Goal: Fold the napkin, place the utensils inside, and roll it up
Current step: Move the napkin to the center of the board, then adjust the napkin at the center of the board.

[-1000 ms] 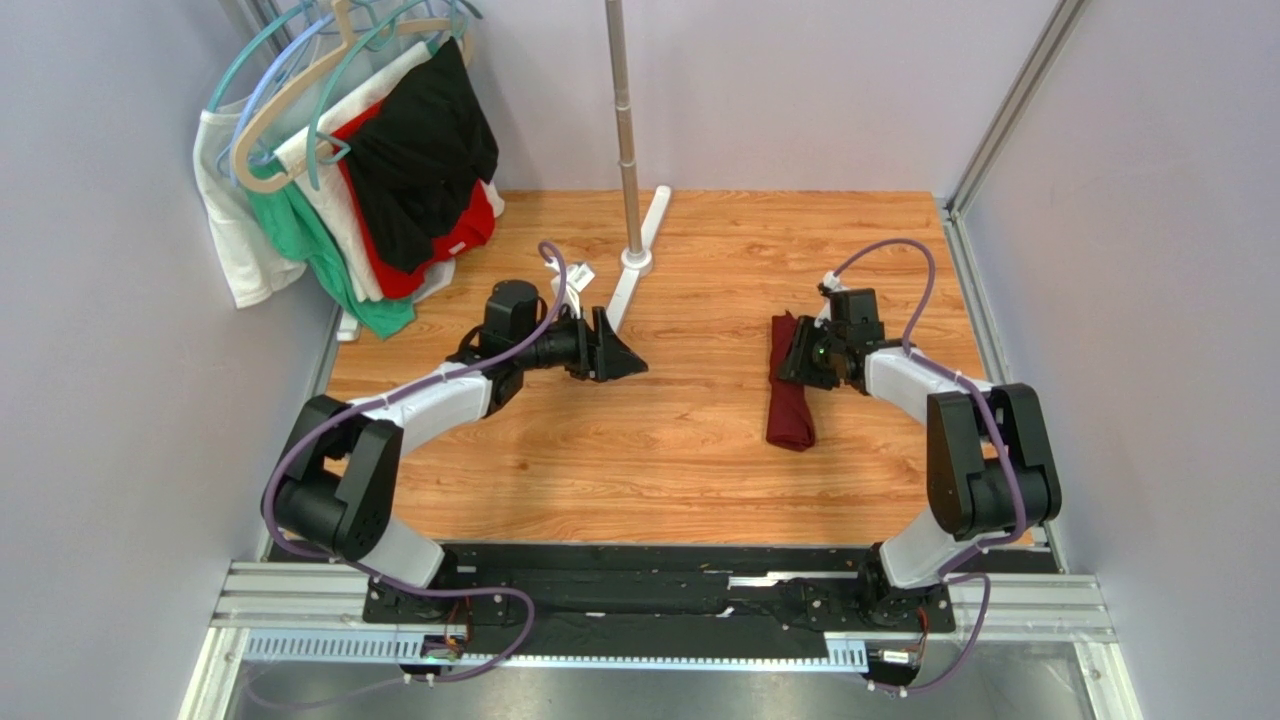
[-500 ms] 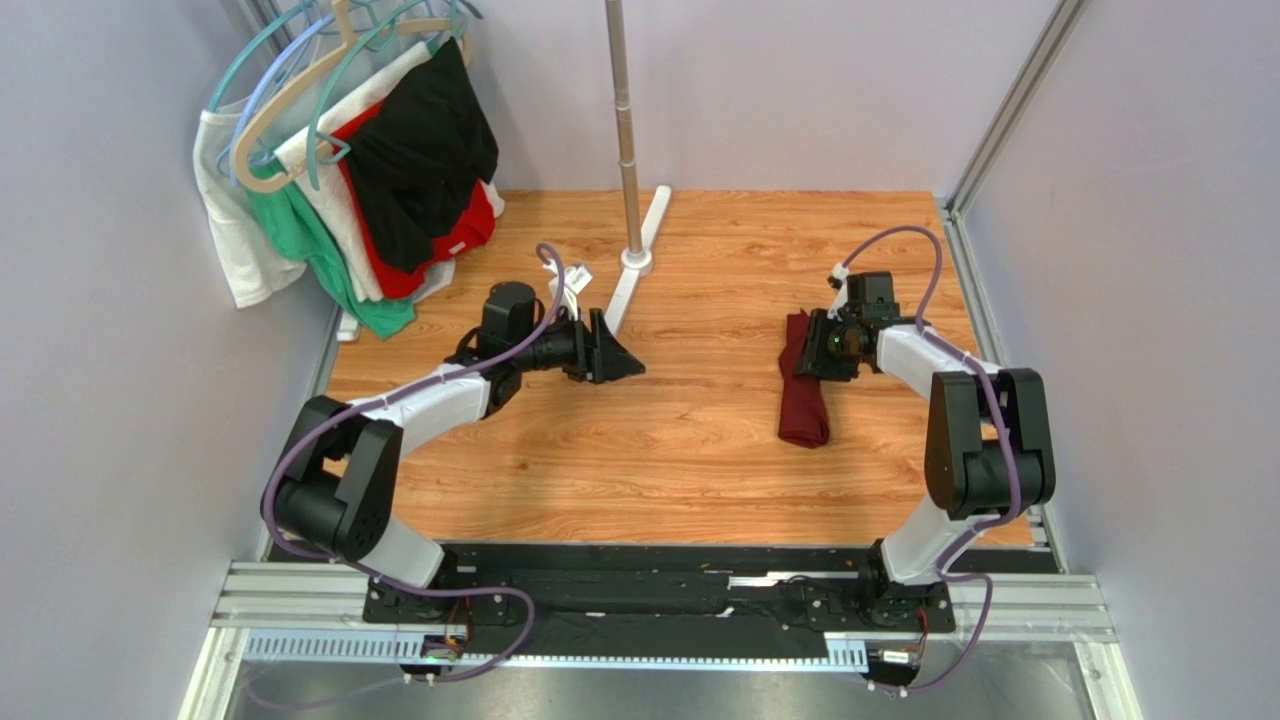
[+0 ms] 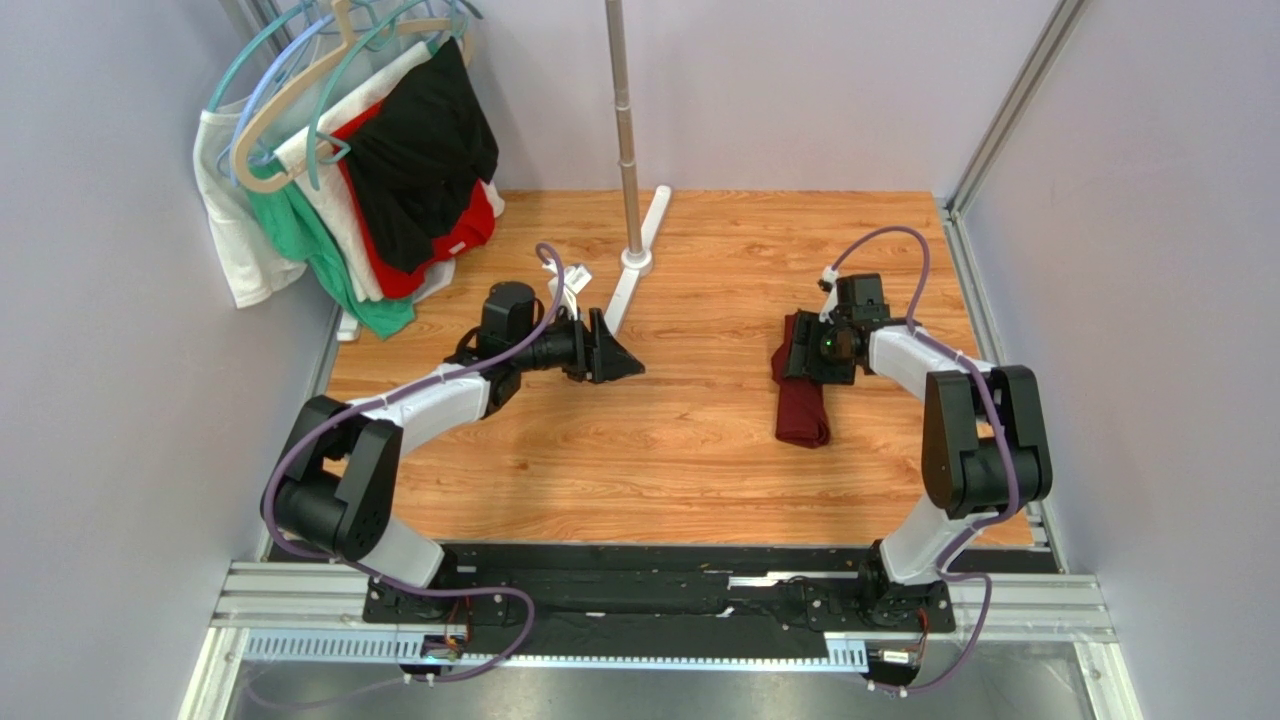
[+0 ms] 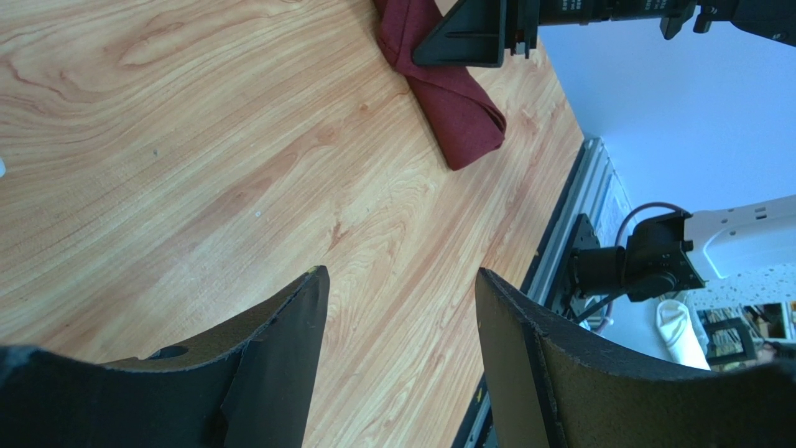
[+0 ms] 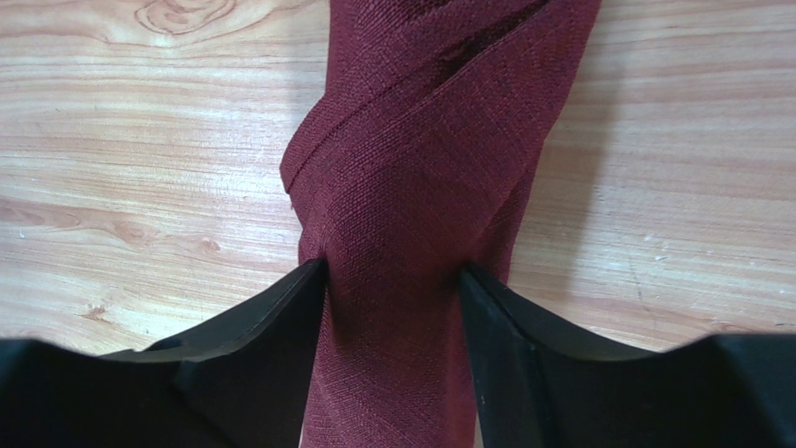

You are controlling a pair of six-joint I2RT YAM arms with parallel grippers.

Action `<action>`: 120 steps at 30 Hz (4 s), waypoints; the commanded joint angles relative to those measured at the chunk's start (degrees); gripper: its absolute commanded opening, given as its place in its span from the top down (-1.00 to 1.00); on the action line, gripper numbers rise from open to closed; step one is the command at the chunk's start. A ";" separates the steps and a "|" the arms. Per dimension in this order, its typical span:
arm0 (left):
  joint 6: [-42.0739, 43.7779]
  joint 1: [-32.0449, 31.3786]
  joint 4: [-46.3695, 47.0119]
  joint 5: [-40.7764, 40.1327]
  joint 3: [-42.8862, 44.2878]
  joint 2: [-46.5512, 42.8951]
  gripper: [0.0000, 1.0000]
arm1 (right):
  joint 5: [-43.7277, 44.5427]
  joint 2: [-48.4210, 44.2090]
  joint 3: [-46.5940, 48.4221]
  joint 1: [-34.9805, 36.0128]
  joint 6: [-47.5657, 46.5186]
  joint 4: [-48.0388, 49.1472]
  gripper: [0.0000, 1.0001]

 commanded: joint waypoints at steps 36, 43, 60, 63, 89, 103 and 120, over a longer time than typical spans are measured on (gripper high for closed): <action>2.17 0.97 -1.01 -1.98 -1.45 -6.01 -0.52 | 8.49 -12.62 1.03 5.52 3.73 -5.02 -0.56; 4.02 0.88 -3.30 -3.21 -0.92 -6.02 -0.52 | 9.98 -9.38 0.32 9.12 4.53 -2.82 -0.19; 2.09 -9.04 2.32 -4.53 11.28 9.53 -0.50 | 4.90 -16.31 2.61 8.26 6.64 -4.93 -0.55; 1.99 -12.91 2.50 -5.06 18.49 16.38 -0.53 | -0.35 -16.40 0.77 2.11 6.47 -4.76 -0.65; 2.00 -20.39 4.43 -6.55 50.23 51.46 -0.79 | -12.69 -18.33 -10.13 -12.14 9.63 3.59 -0.72; -0.12 -21.35 2.06 -2.69 55.07 55.25 -0.52 | -12.34 -14.29 -11.19 -12.14 10.51 6.67 -0.71; -1.35 -21.97 -0.22 -1.10 57.26 56.21 0.62 | -12.25 -12.09 -10.84 -12.14 10.68 7.55 -0.71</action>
